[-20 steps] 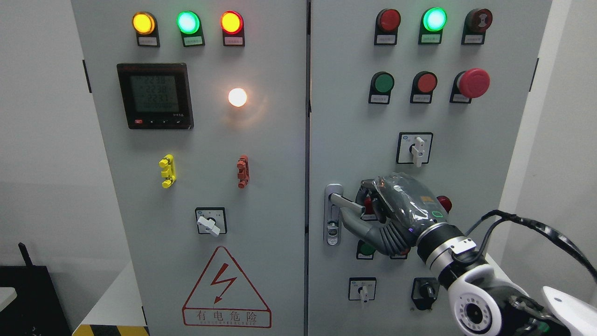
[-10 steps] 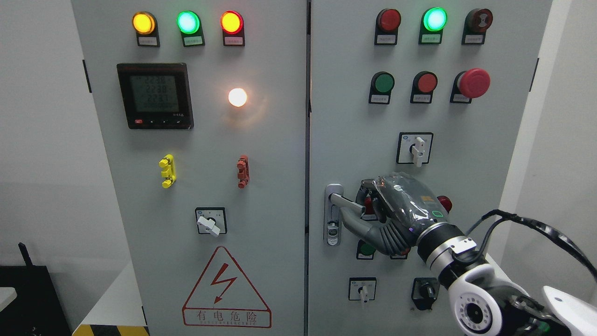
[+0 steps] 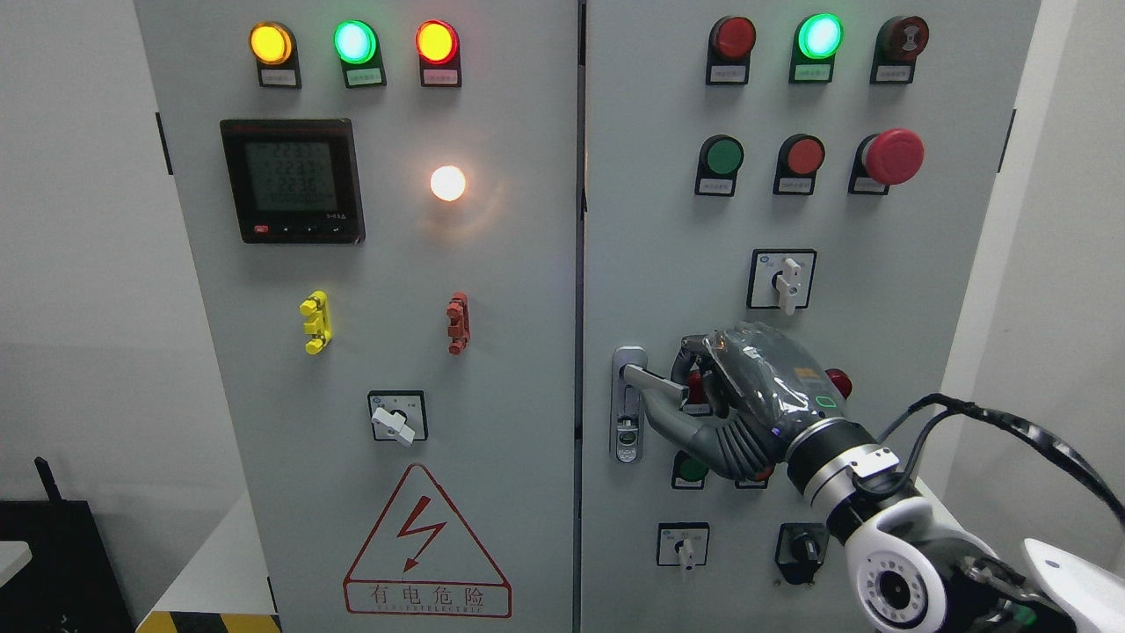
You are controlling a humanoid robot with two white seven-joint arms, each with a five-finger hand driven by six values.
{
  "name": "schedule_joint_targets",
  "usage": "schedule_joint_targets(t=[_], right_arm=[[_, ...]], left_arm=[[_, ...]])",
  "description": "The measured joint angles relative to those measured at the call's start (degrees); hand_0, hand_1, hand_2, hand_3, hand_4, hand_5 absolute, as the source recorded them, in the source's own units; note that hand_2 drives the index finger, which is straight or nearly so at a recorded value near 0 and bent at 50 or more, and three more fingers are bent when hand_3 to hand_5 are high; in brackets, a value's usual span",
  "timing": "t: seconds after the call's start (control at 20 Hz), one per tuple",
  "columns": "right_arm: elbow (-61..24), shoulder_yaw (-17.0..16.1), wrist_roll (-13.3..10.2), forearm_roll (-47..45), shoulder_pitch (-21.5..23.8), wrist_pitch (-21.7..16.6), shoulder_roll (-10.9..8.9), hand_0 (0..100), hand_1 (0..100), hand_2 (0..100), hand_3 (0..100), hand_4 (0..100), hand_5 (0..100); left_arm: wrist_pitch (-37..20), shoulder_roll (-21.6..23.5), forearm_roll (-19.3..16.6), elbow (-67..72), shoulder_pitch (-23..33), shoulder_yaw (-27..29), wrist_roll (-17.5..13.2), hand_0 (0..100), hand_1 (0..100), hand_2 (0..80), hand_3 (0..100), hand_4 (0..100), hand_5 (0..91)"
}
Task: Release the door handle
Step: 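Keep the right hand gripping the turned silver handle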
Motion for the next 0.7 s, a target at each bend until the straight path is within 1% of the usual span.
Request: schedule_joint_targets(t=[0.7], right_arm=[[0.0,0.0,-0.3,0.0,0.1,-0.1,0.01,48,36,73,100,100,99]], left_arm=[[0.0,0.0,0.0,0.0,0.0,0.0,0.0,12,39,0.0,0,0,0.0]])
